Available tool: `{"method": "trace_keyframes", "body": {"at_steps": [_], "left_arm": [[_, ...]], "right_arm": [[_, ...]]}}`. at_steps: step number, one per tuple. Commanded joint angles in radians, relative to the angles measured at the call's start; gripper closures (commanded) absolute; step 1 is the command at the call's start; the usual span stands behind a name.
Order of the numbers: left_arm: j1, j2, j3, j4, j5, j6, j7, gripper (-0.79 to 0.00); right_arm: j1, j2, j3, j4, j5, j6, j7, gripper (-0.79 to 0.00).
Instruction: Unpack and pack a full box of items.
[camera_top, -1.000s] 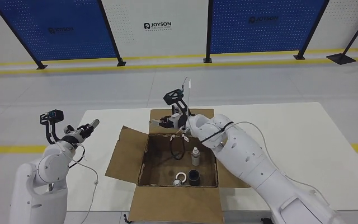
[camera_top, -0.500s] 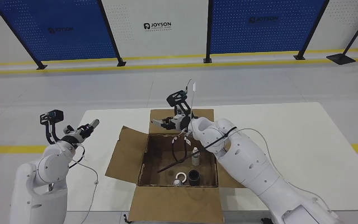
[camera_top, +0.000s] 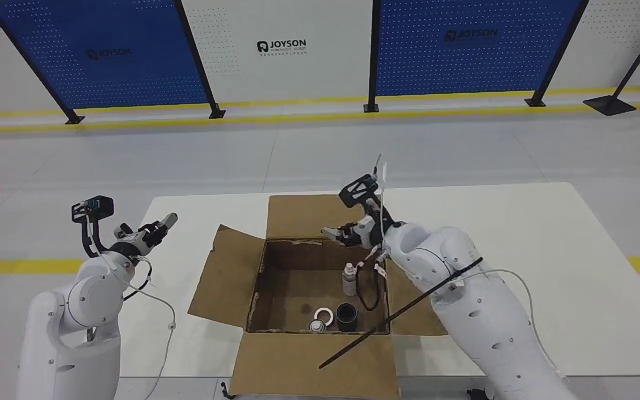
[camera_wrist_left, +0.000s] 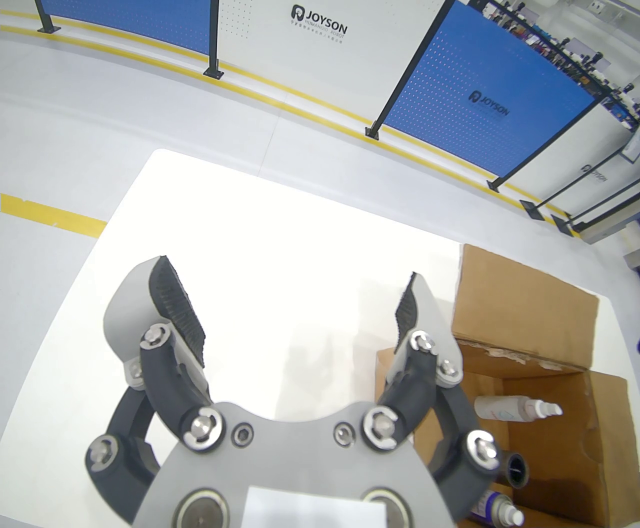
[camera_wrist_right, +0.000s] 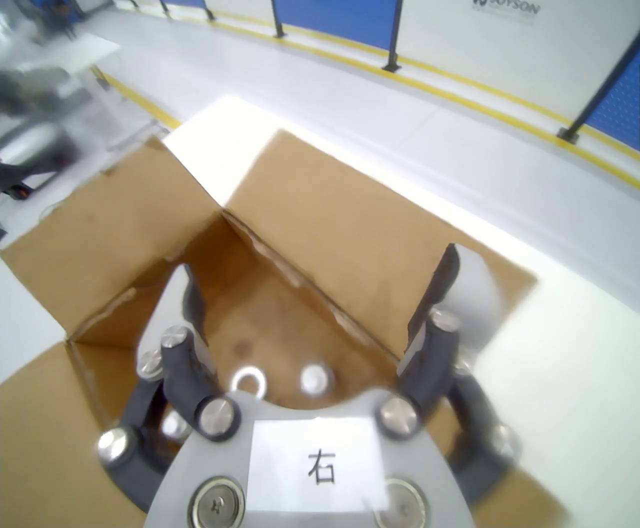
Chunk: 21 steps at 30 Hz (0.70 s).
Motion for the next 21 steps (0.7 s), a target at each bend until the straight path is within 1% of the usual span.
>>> {"method": "trace_keyframes", "body": {"at_steps": [1, 5, 14, 18, 21], "left_arm": [[0.0, 0.0, 0.0, 0.0, 0.0, 0.0, 0.0, -0.785], [0.0, 0.0, 0.0, 0.0, 0.0, 0.0, 0.0, -0.785], [0.0, 0.0, 0.0, 0.0, 0.0, 0.0, 0.0, -0.785], [0.0, 0.0, 0.0, 0.0, 0.0, 0.0, 0.0, -0.785], [0.0, 0.0, 0.0, 0.0, 0.0, 0.0, 0.0, -0.785]], "right_arm": [[-0.032, 0.009, 0.016, -0.067, -0.028, 0.015, 0.091, -0.785], [-0.059, 0.018, 0.008, -0.113, -0.064, 0.012, 0.209, -0.785], [-0.059, 0.018, 0.008, -0.113, -0.064, 0.012, 0.209, -0.785], [-0.064, 0.009, -0.044, -0.055, -0.041, -0.029, 0.139, -0.785], [-0.052, -0.002, -0.089, -0.001, -0.022, -0.04, 0.116, -0.785]]}}
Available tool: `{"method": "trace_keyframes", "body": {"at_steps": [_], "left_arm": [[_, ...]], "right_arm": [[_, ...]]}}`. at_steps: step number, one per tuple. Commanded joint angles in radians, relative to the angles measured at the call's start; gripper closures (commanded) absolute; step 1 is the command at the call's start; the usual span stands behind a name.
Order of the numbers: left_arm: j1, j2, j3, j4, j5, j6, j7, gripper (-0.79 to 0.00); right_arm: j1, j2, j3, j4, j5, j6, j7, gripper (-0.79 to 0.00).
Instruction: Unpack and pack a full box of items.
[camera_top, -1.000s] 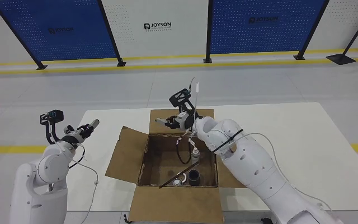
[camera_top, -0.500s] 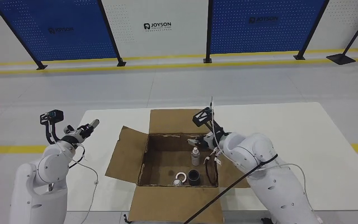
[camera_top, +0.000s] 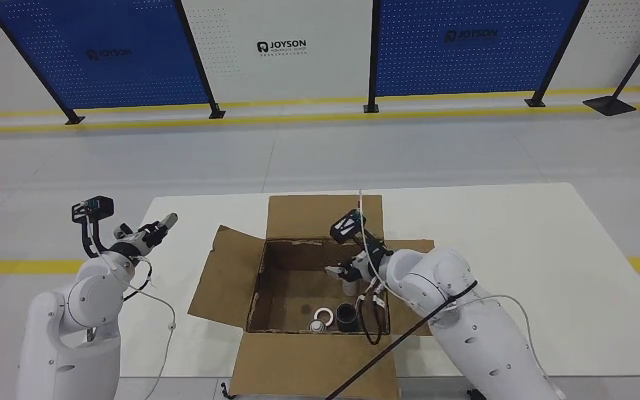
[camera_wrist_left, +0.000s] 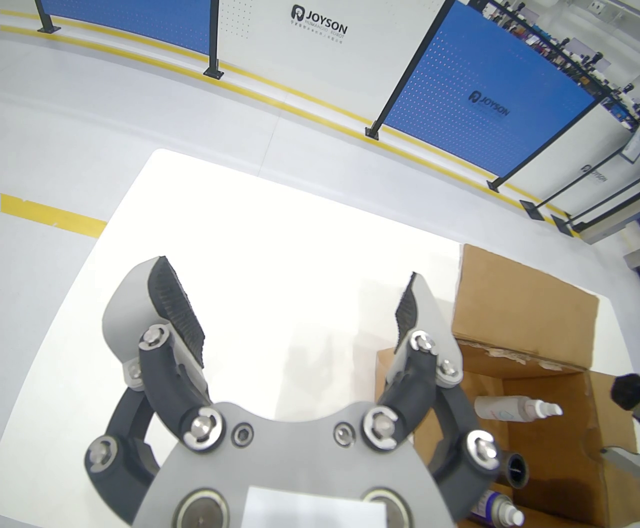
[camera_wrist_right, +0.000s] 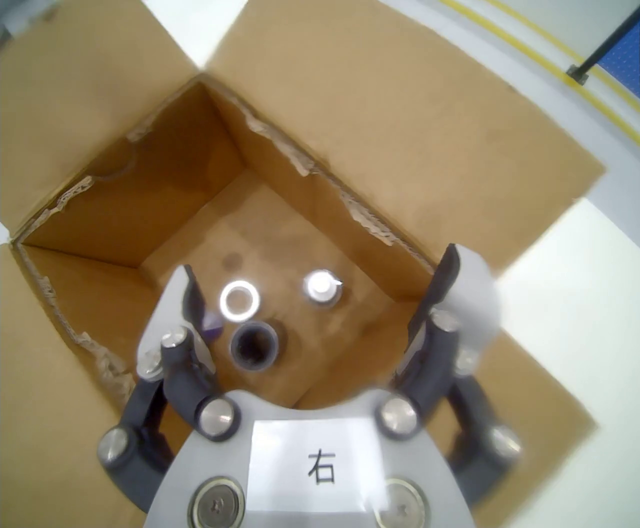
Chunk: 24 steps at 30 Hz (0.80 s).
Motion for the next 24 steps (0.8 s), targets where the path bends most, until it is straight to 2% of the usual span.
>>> {"method": "trace_keyframes", "body": {"at_steps": [1, 9, 24], "left_arm": [[0.0, 0.0, 0.0, 0.0, 0.0, 0.0, 0.0, -0.785], [0.0, 0.0, 0.0, 0.0, 0.0, 0.0, 0.0, -0.785], [0.0, 0.0, 0.0, 0.0, 0.0, 0.0, 0.0, -0.785]], "right_arm": [[0.013, -0.008, -0.036, 0.041, -0.005, 0.003, 0.0, -0.785], [0.051, -0.031, -0.106, 0.124, -0.027, 0.067, 0.005, -0.785], [0.047, -0.047, -0.135, 0.212, -0.012, 0.08, -0.007, -0.785]]}}
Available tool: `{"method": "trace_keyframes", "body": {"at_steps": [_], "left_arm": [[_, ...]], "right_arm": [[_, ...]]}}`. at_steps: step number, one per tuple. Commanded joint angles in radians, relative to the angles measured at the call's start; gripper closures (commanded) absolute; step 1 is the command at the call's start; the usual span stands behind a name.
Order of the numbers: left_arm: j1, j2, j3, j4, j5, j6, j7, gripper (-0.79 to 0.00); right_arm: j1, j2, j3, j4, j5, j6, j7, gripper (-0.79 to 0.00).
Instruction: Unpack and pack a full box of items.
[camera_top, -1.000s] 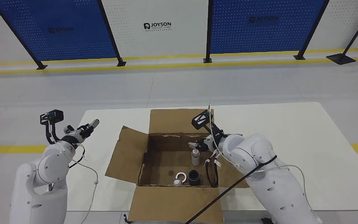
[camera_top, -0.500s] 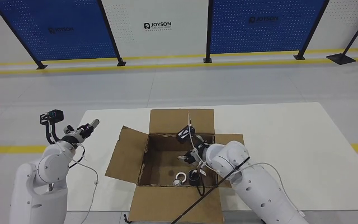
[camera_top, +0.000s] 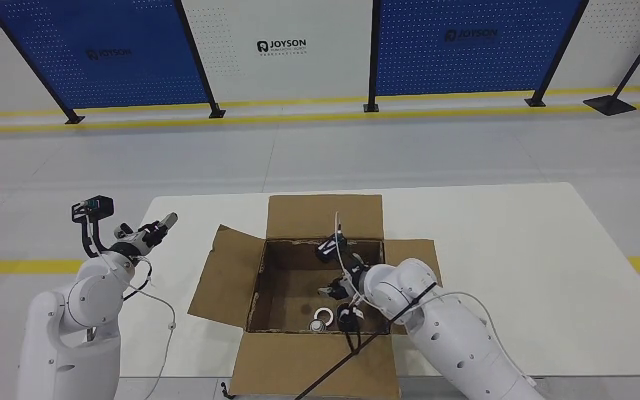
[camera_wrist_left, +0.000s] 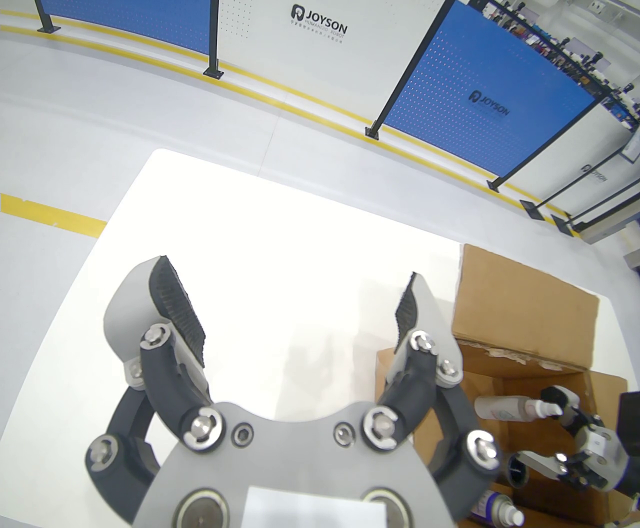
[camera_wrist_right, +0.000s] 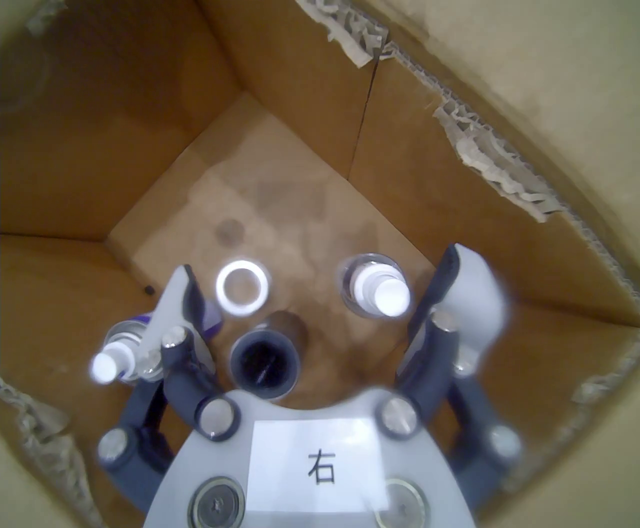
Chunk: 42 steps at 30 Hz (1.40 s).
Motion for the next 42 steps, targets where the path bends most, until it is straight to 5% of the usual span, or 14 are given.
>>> {"method": "trace_keyframes", "body": {"at_steps": [1, 26, 30, 35, 37, 42], "left_arm": [[0.0, 0.0, 0.0, 0.0, 0.0, 0.0, 0.0, -0.785], [0.0, 0.0, 0.0, 0.0, 0.0, 0.0, 0.0, -0.785], [0.0, 0.0, 0.0, 0.0, 0.0, 0.0, 0.0, -0.785], [0.0, 0.0, 0.0, 0.0, 0.0, 0.0, 0.0, -0.785], [0.0, 0.0, 0.0, 0.0, 0.0, 0.0, 0.0, -0.785], [0.019, -0.001, 0.008, -0.017, -0.028, -0.027, 0.018, -0.785]], "right_arm": [[0.001, -0.002, -0.001, 0.012, 0.001, 0.003, -0.004, -0.785], [0.044, -0.043, -0.048, 0.176, 0.033, -0.025, -0.093, -0.785], [0.049, -0.047, -0.045, 0.197, 0.043, -0.037, -0.104, -0.363], [0.056, -0.05, -0.043, 0.21, 0.043, -0.043, -0.101, -0.074], [0.057, -0.051, -0.042, 0.212, 0.043, -0.044, -0.1, 0.0], [0.056, -0.052, -0.034, 0.212, 0.048, -0.048, -0.104, 0.0]]}}
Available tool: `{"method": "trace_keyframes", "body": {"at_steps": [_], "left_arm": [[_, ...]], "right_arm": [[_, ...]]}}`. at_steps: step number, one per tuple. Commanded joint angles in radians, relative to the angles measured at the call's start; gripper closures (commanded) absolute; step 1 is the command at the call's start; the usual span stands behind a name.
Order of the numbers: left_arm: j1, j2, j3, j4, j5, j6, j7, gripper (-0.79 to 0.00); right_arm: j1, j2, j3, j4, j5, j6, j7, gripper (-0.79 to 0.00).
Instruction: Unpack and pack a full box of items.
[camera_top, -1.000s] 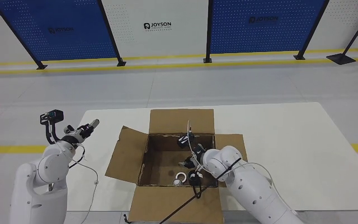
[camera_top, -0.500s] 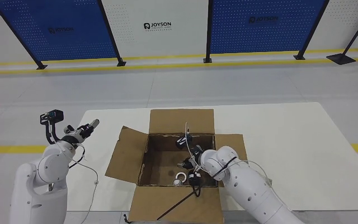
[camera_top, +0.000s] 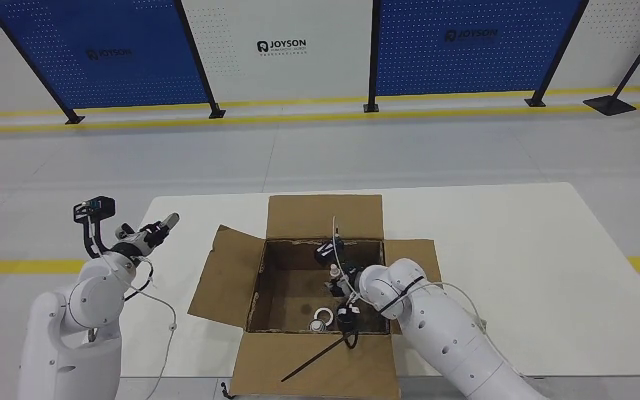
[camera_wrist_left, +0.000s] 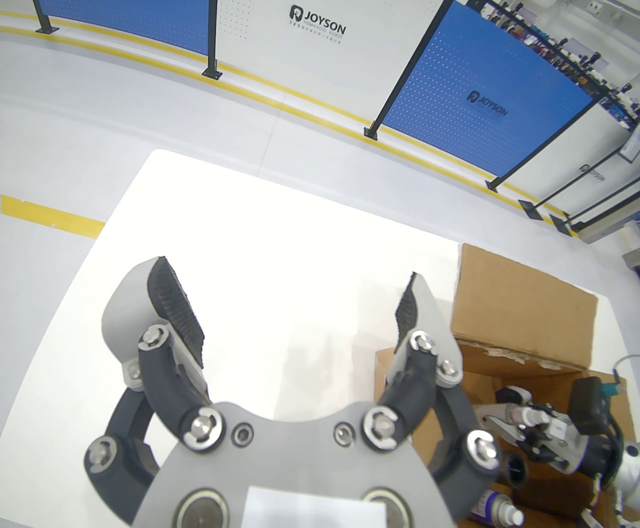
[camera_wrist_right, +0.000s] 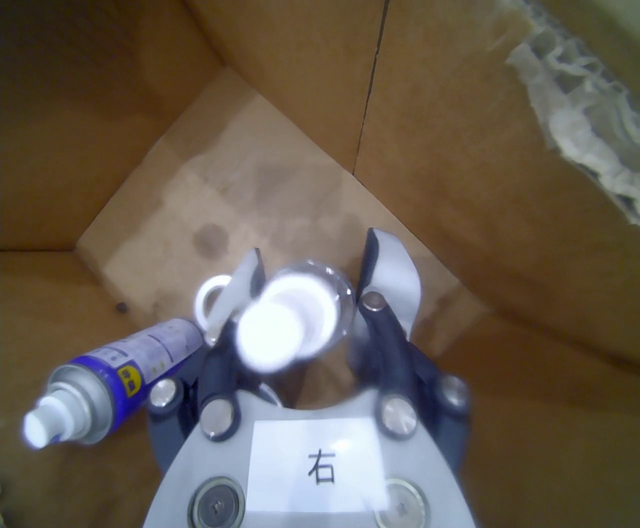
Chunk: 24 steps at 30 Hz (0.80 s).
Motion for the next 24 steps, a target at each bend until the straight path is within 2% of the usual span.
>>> {"method": "trace_keyframes", "body": {"at_steps": [1, 6, 14, 21, 24], "left_arm": [[0.009, 0.001, 0.001, -0.015, -0.016, -0.017, -0.002, -0.785], [0.025, 0.004, 0.001, -0.053, -0.06, -0.068, -0.031, -0.785], [0.069, 0.009, -0.002, -0.126, -0.148, -0.146, -0.093, -0.785], [0.072, 0.009, -0.001, -0.128, -0.151, -0.148, -0.096, -0.785], [0.072, 0.009, -0.001, -0.128, -0.151, -0.148, -0.096, -0.785]], "right_arm": [[-0.003, 0.0, 0.007, 0.0, 0.01, -0.005, -0.006, 0.0], [-0.011, 0.005, 0.035, -0.015, 0.041, -0.036, -0.02, 0.0], [-0.041, 0.026, 0.108, -0.072, 0.149, -0.16, 0.004, 0.0], [-0.081, 0.048, 0.189, -0.142, 0.306, -0.281, 0.033, 0.0], [-0.103, 0.058, 0.229, -0.17, 0.424, -0.335, 0.057, 0.0]]}}
